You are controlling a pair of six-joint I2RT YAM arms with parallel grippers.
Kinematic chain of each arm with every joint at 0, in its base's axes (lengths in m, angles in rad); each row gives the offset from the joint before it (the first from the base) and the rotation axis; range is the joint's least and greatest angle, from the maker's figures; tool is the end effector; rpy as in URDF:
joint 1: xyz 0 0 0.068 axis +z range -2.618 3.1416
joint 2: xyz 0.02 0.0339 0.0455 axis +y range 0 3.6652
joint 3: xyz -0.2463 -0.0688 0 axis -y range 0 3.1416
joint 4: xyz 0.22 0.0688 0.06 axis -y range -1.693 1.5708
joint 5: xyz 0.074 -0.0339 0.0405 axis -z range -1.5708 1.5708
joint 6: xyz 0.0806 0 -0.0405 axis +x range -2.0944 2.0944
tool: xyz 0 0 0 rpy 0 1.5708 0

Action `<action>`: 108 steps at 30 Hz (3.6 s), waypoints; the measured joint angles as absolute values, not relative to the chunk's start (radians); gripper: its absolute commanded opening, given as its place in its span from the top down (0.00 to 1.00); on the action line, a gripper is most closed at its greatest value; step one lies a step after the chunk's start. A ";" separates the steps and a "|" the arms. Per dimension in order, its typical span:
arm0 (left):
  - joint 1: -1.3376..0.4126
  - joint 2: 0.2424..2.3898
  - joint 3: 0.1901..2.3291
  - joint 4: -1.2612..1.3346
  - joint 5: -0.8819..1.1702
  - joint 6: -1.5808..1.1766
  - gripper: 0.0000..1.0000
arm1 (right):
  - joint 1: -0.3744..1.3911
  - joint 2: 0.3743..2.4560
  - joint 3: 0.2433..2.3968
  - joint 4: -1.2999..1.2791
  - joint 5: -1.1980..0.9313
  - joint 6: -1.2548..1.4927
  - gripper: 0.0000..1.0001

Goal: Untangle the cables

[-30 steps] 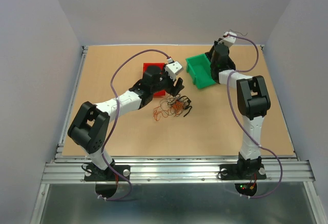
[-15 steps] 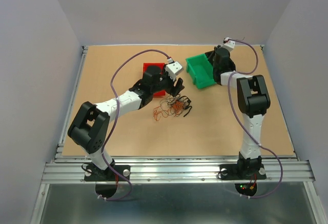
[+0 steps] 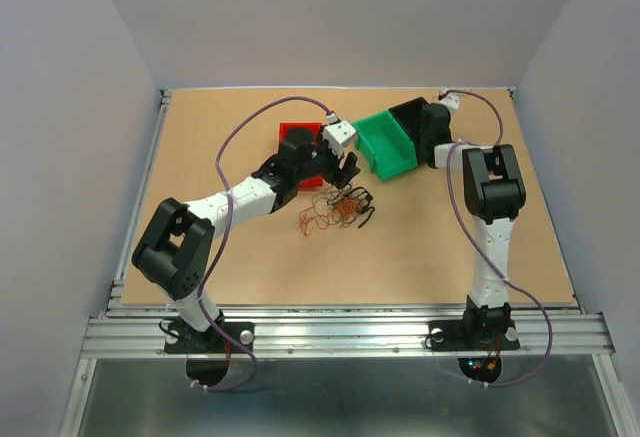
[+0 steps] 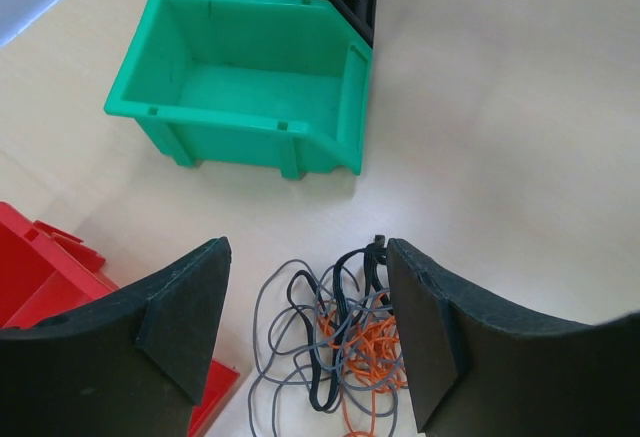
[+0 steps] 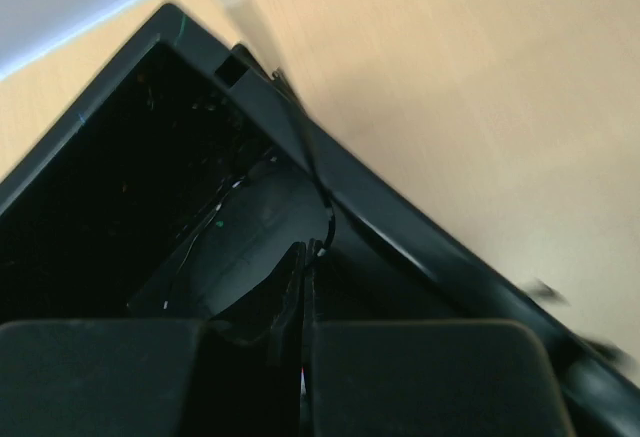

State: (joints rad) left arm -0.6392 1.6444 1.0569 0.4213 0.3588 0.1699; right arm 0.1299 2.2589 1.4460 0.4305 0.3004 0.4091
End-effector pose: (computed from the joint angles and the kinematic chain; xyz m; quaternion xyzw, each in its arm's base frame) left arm 0.3057 -0.2625 0.2624 0.4016 0.6451 -0.2803 0.5865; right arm 0.5101 0.0426 0.1289 0.1970 0.7996 0.0279 0.5666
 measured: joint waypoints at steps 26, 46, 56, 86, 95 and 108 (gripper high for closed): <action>-0.639 1.644 1.057 0.421 0.358 0.171 0.25 | 0.159 2.034 1.259 0.100 0.439 0.551 1.00; -0.639 1.644 1.057 0.421 0.354 0.178 0.25 | 0.189 1.943 1.266 0.059 0.458 0.437 0.99; -0.639 1.644 1.057 0.420 0.354 0.178 0.25 | 0.284 1.906 1.280 0.054 0.470 0.377 0.99; -0.639 1.644 1.057 0.418 0.355 0.178 0.25 | 0.278 1.853 1.280 0.002 0.479 0.380 0.50; -0.639 1.644 1.057 0.416 0.355 0.179 0.25 | 0.276 1.710 1.184 -0.011 0.479 0.398 0.41; -0.639 1.644 1.057 0.414 0.355 0.181 0.25 | 0.276 1.433 0.809 -0.019 0.542 0.477 0.41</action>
